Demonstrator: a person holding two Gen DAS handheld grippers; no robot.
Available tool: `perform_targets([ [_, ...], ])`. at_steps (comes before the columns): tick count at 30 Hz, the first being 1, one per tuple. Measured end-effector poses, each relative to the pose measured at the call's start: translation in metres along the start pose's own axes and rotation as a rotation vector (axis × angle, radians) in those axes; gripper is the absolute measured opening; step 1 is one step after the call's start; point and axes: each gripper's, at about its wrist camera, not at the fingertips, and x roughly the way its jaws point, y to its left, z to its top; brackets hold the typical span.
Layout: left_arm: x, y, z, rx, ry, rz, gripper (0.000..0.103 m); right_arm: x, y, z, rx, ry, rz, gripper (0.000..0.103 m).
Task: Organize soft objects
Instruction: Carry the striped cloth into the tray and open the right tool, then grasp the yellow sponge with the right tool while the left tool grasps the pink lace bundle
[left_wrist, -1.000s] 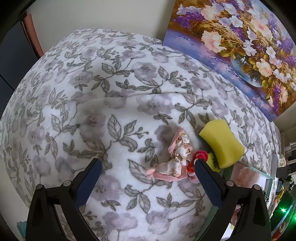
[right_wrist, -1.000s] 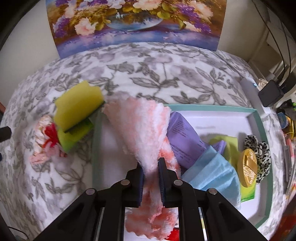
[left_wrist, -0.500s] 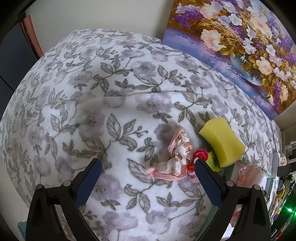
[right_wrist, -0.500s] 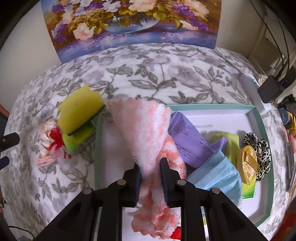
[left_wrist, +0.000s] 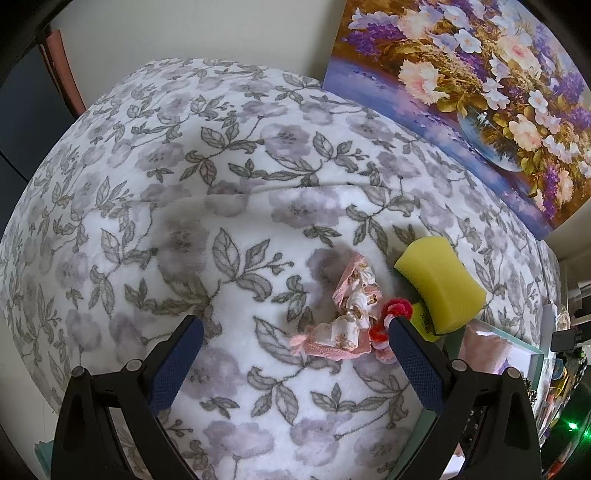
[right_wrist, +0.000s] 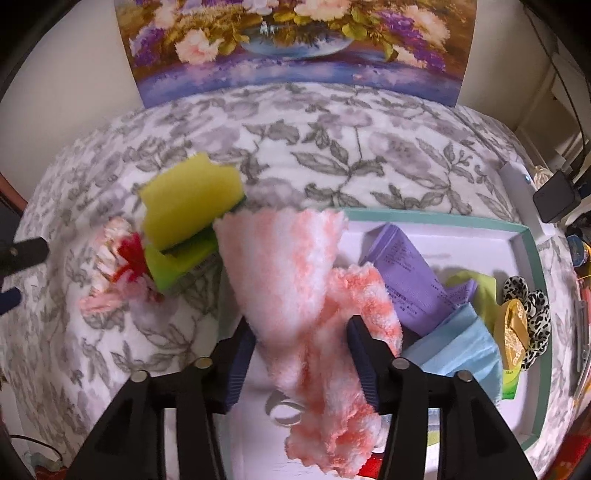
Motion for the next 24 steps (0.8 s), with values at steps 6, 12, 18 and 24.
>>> perform_targets([
  [6,-0.007,0.003,0.002,-0.009,-0.020,-0.012,0.100,-0.022,0.003,0.006,0.011,-0.054,0.020,0.062],
  [12,-0.009,0.009,0.006,-0.026,-0.041,-0.038,0.100,-0.040,0.009,0.014,0.014,-0.111,0.056,0.071],
  [18,0.001,0.014,0.012,-0.036,-0.041,-0.064,0.100,-0.034,0.022,0.022,-0.032,-0.118,0.054,0.088],
  [24,0.019,0.010,0.013,-0.032,-0.016,-0.063,0.100,-0.023,0.030,0.031,-0.064,-0.128,0.039,0.103],
])
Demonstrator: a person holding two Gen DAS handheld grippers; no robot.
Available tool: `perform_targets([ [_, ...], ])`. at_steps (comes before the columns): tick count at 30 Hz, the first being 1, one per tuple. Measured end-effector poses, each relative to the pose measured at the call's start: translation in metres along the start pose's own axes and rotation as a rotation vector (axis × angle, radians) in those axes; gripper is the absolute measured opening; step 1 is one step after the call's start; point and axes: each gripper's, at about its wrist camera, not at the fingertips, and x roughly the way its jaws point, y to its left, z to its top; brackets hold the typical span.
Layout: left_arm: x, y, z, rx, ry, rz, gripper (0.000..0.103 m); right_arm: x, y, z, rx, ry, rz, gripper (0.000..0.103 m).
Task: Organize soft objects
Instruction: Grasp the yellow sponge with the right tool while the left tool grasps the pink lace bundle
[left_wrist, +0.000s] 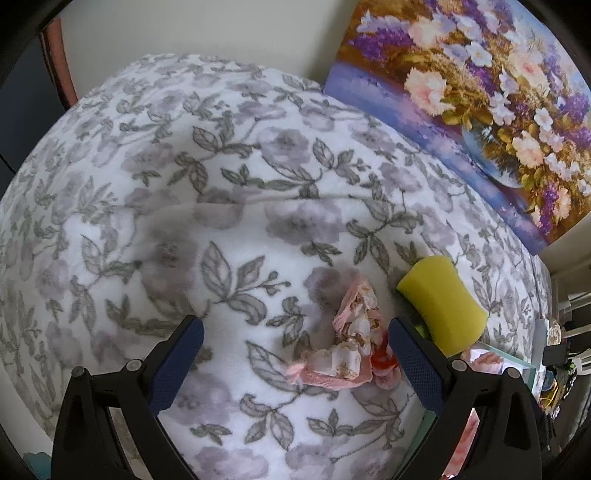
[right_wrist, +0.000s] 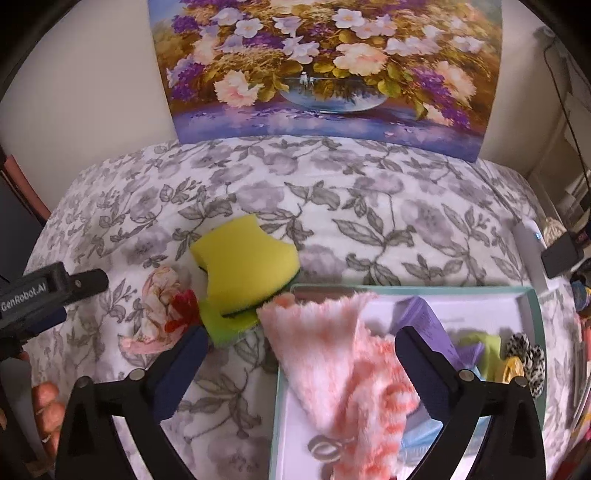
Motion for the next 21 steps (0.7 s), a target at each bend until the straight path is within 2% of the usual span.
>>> perform_targets([
  [10,0.033,-0.009,0.000,0.001,0.058,0.006,0.100,0.030,0.020,0.020,-0.087,0.000,0.001,0.103],
  [21,0.053,-0.007,0.006,-0.049,0.134,-0.024,0.100,0.065,0.035,0.037,-0.164,0.036,-0.014,0.103],
])
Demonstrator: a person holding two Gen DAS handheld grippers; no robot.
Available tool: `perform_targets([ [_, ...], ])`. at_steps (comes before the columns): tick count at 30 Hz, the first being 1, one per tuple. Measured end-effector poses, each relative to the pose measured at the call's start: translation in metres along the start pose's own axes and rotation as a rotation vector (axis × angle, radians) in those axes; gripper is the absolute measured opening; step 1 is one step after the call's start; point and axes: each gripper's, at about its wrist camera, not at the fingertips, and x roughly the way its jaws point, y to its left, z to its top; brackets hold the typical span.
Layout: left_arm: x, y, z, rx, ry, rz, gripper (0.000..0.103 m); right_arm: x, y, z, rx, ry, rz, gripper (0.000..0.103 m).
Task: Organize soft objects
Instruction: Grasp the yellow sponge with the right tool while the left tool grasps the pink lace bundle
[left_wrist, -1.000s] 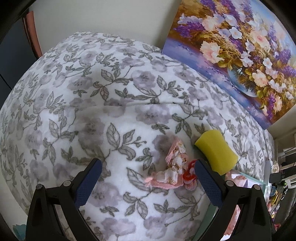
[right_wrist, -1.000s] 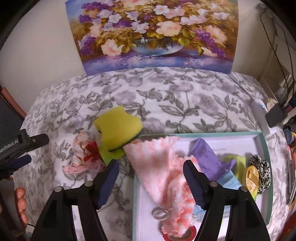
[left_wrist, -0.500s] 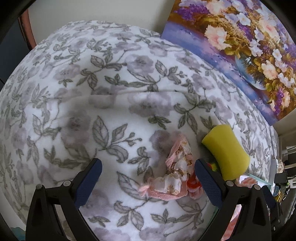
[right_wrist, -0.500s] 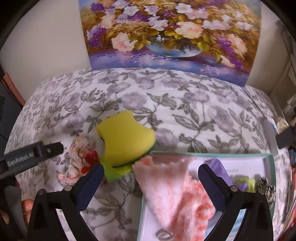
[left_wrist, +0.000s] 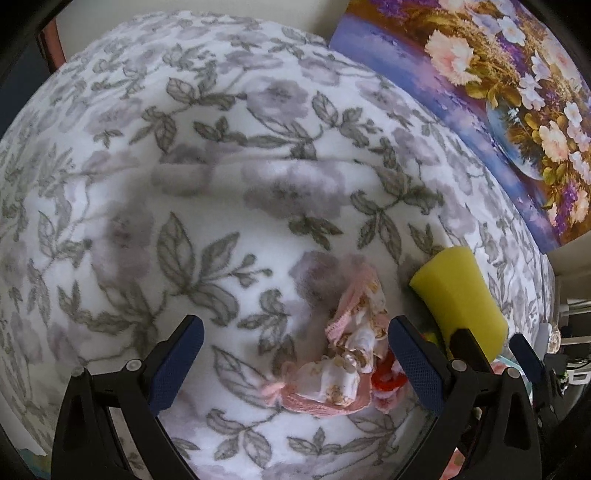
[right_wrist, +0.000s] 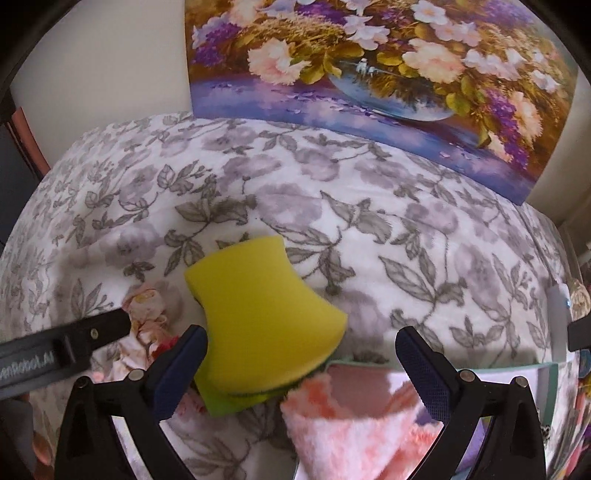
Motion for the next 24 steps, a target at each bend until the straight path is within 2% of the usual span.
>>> perform_targets([
  [6,0.006,-0.005,-0.001,0.007,0.016,-0.013,0.098,0.009,0.000,0.001,0.005,0.013,0.006,0.102],
  [7,0.006,-0.005,-0.002,0.004,0.017,-0.019,0.093,0.010,-0.001,0.001,0.010,0.016,0.012,0.101],
  [8,0.007,-0.006,-0.002,0.002,0.019,-0.027,0.083,0.010,-0.001,0.001,0.013,0.018,0.017,0.097],
  [11,0.009,-0.009,-0.002,0.001,0.034,-0.065,0.069,0.011,0.001,0.000,0.012,0.024,0.016,0.082],
  [12,0.011,-0.010,-0.003,0.002,0.043,-0.078,0.066,0.012,0.002,-0.001,0.008,0.026,0.014,0.080],
  [14,0.013,-0.011,-0.004,0.005,0.055,-0.093,0.049,0.012,0.002,-0.002,0.008,0.028,0.020,0.070],
  [15,0.014,-0.012,-0.005,0.005,0.060,-0.100,0.045,0.011,0.002,-0.002,0.013,0.027,0.021,0.070],
  [17,0.017,-0.012,-0.007,-0.001,0.076,-0.124,0.025,0.010,0.001,-0.002,0.017,0.027,0.025,0.068],
  [20,0.019,-0.014,-0.008,-0.007,0.086,-0.159,0.013,0.008,-0.001,-0.002,0.021,0.019,0.023,0.067],
  [24,0.018,-0.020,-0.008,0.017,0.077,-0.163,0.010,0.002,-0.007,-0.002,0.049,0.002,0.025,0.067],
])
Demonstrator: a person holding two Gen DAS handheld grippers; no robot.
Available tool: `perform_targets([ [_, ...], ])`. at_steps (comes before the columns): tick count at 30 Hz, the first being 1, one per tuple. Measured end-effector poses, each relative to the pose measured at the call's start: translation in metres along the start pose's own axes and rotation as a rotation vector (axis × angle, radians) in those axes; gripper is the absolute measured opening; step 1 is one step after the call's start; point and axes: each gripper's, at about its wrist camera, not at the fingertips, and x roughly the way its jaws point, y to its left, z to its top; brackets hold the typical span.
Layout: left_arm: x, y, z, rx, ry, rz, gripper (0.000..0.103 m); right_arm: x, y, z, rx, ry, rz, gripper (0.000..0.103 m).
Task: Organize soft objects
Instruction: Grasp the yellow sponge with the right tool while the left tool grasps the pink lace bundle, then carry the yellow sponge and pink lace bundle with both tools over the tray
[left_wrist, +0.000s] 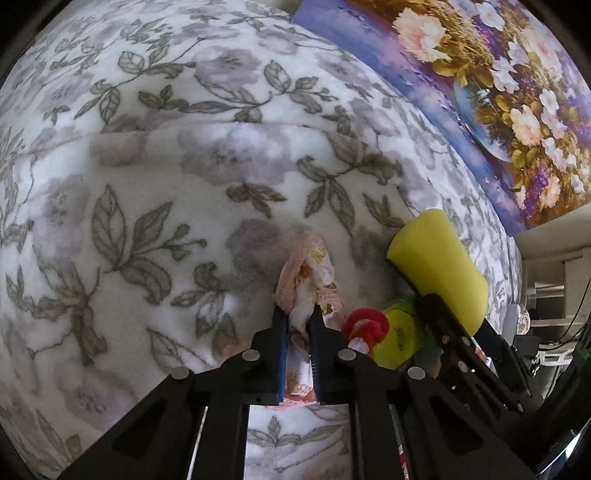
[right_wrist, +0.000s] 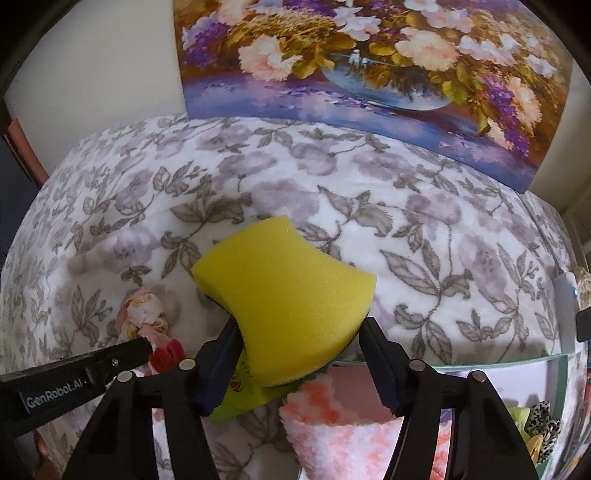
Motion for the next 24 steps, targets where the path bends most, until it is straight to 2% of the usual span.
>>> perform_targets([
  [8,-0.022,-0.003,-0.002,0.026,-0.049,-0.004,0.007,-0.034,-0.009,-0.003,0.057,-0.060,0.011,0.067],
  [24,-0.107,-0.012,-0.027,0.127,-0.243,0.018,0.007,-0.100,-0.018,-0.040,0.121,-0.113,0.040,0.066],
])
